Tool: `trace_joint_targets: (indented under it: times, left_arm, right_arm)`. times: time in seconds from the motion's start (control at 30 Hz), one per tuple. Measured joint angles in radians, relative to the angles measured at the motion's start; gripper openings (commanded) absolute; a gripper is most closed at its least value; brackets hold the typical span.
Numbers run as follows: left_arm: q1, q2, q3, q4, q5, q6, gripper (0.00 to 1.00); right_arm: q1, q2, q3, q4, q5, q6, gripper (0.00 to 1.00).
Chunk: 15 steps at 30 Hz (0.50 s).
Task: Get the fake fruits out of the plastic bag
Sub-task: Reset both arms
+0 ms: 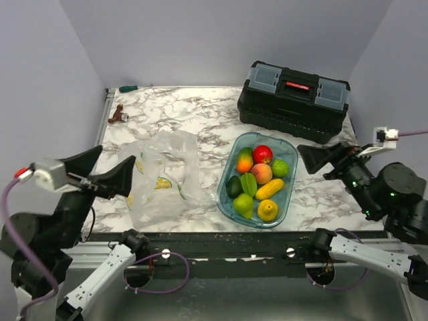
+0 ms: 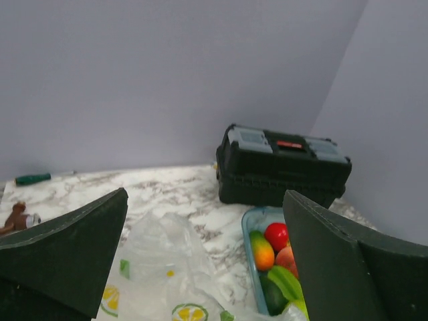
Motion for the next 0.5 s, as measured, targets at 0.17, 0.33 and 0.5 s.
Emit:
trace_joint_targets:
  times: [0.17, 0.33, 0.5]
  left_arm:
    - [0.0, -0.113, 0.005, 0.09, -0.002, 0.018, 0.99]
    - [0.0, -0.147, 0.011, 0.127, -0.018, 0.032, 0.99]
    - [0.0, -0.152, 0.011, 0.124, -0.036, 0.044, 0.99]
  right_arm:
    - [0.0, -0.073, 0.016, 0.08, 0.001, -0.045, 1.0]
    - [0.0, -0.132, 0.01, 0.138, 0.002, -0.071, 1.0]
    - [0.0, -0.181, -0.018, 0.186, 0.026, -0.085, 1.0]
